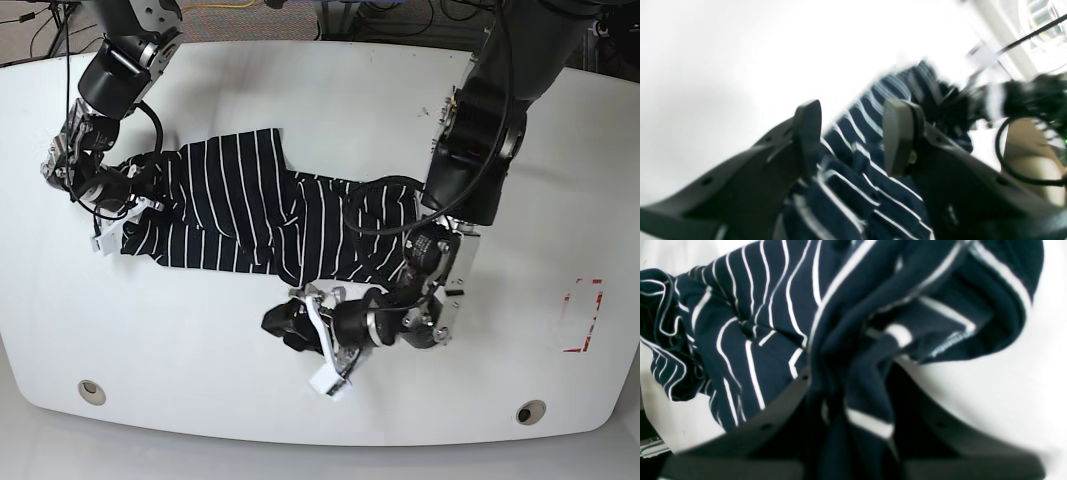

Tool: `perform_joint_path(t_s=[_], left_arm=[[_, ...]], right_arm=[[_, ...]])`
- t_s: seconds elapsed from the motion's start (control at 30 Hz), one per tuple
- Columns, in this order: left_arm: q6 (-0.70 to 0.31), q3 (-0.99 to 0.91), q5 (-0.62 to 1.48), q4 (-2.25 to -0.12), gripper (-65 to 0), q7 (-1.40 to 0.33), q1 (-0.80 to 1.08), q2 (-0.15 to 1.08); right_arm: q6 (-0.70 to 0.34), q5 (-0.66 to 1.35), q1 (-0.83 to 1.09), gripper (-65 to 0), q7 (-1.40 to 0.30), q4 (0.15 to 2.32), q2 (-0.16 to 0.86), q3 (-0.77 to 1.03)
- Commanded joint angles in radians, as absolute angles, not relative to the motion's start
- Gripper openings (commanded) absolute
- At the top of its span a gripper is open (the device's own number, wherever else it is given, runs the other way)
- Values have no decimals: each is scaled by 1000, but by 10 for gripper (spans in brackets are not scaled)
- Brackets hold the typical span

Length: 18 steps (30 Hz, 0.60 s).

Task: Layout the t-shirt on the table in an organized manner, then fold the t-shirt properly
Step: 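Lift the shirt's end with the left gripper and drag it outward, then lay the held end back down and straighten it with the left gripper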

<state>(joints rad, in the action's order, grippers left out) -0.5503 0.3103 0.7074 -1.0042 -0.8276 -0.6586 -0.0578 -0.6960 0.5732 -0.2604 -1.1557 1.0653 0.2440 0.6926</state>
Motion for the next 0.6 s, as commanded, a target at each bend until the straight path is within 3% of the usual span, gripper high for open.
perform_joint_path(t_s=[0.0,0.17,0.3,0.57], left_arm=[[-555,300,716,-1092,-369,-858,-647,-31],[-555,300,713,-1165,-387,-889,-581,41],[-555,300,711,-1175,-460,-888,-516,107],[-555,300,702,-1162,-474,-878,-456,147]], right_arm=[[-698,585,-283,-595,-1147,1081,263,694],[-698,585,-283,-595,-1147,1081,263,694],[-698,585,-283,-595,-1147,1081,263,694],[-698,585,-283,-595,-1147,1081,263,694]])
